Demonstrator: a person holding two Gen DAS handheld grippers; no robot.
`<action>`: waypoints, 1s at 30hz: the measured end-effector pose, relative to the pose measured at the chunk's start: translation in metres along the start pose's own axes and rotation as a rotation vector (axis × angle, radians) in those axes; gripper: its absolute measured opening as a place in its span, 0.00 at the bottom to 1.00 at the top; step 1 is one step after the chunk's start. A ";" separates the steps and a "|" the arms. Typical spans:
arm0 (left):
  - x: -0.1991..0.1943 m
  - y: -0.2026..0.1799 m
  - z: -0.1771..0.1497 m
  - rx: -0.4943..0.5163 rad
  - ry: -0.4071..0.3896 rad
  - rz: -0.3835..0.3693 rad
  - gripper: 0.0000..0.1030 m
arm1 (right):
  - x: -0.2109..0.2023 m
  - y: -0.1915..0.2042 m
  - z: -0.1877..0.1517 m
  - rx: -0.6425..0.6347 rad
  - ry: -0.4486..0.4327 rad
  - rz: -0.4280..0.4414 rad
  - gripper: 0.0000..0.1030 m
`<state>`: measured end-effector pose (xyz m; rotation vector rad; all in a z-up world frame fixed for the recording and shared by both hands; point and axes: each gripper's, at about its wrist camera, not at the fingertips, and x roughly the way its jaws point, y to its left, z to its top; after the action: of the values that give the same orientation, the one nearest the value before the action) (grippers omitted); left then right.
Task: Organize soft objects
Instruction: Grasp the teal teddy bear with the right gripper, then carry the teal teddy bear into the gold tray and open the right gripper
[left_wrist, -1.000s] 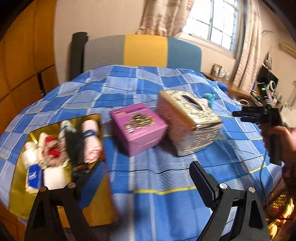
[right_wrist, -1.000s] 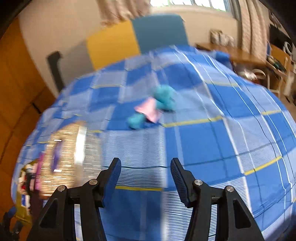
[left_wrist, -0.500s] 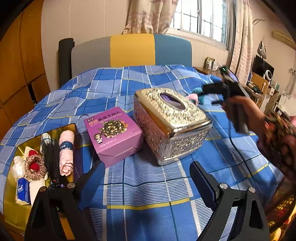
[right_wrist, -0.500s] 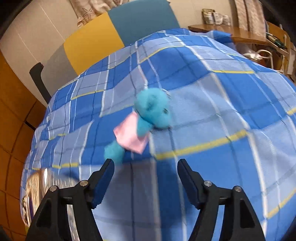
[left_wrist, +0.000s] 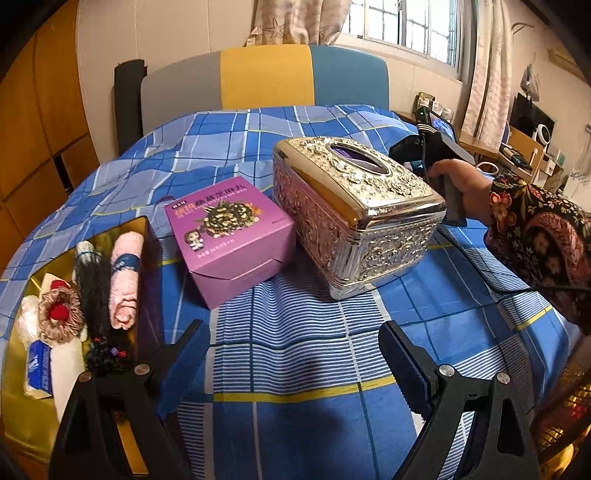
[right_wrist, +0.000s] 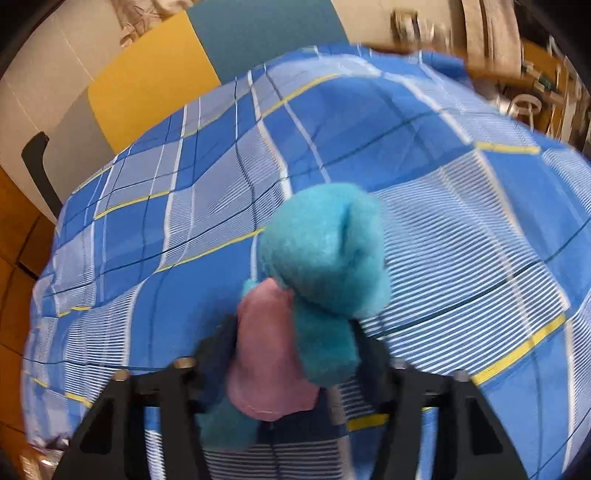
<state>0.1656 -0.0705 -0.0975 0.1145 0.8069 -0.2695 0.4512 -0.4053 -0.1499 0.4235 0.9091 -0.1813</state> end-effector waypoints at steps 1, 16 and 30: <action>0.002 0.000 -0.001 0.001 0.005 0.000 0.90 | -0.001 -0.002 -0.001 -0.013 -0.001 0.014 0.36; -0.015 0.000 -0.015 -0.025 -0.006 -0.022 0.90 | -0.089 -0.038 -0.044 -0.108 -0.016 0.070 0.31; -0.067 0.051 -0.049 -0.086 -0.054 0.003 0.90 | -0.209 -0.012 -0.104 -0.201 -0.170 0.128 0.31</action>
<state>0.1017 0.0010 -0.0827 0.0272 0.7640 -0.2341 0.2455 -0.3761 -0.0434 0.2740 0.7227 -0.0078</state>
